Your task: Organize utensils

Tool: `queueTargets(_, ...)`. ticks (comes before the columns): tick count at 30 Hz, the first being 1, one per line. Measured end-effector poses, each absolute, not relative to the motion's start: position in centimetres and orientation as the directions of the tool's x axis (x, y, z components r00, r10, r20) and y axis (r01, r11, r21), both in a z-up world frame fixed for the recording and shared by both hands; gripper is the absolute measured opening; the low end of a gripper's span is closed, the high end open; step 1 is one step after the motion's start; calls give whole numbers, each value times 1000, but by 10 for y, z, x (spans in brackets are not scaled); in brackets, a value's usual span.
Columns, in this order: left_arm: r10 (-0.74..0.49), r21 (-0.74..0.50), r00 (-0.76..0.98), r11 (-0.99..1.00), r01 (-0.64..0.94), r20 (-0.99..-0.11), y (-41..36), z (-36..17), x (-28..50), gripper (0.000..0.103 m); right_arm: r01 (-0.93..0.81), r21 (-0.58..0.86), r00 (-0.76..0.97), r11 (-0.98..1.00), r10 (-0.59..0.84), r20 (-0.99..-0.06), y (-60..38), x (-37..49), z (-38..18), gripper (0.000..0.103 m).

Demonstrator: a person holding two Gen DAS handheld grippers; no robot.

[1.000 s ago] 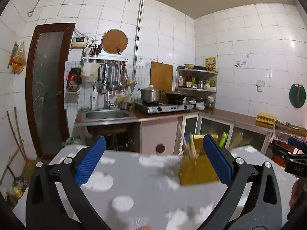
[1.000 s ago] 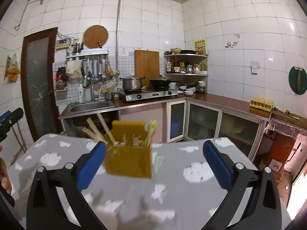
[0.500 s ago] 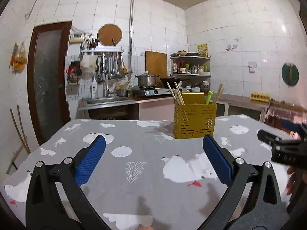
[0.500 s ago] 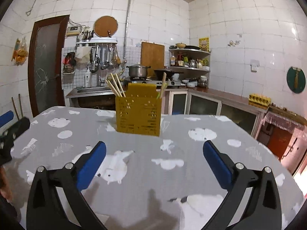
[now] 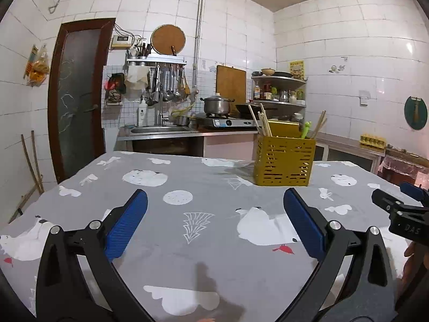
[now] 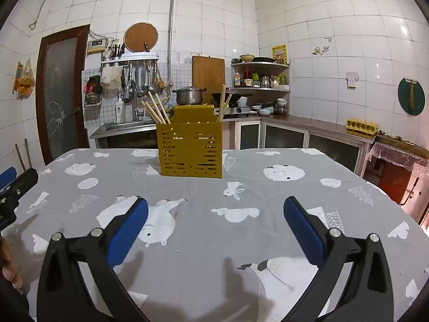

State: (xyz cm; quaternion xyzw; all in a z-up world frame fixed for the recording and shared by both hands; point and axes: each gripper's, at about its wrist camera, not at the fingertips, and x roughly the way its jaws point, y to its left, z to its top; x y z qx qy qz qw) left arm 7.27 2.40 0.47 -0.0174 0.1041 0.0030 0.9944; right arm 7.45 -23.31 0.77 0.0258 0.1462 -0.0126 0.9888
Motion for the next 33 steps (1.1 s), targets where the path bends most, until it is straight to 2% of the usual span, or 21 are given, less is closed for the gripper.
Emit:
queueTargets(4, 11, -12, 984, 1000, -13, -178, 20, 6, 67, 98, 39, 47, 962, 998, -25, -271, -233, 70, 8, 99)
queueTargets(33, 23, 3, 987, 1000, -22, -156, 17, 10, 63, 98, 41, 32, 967, 999, -32, -252, -228, 67, 12, 99)
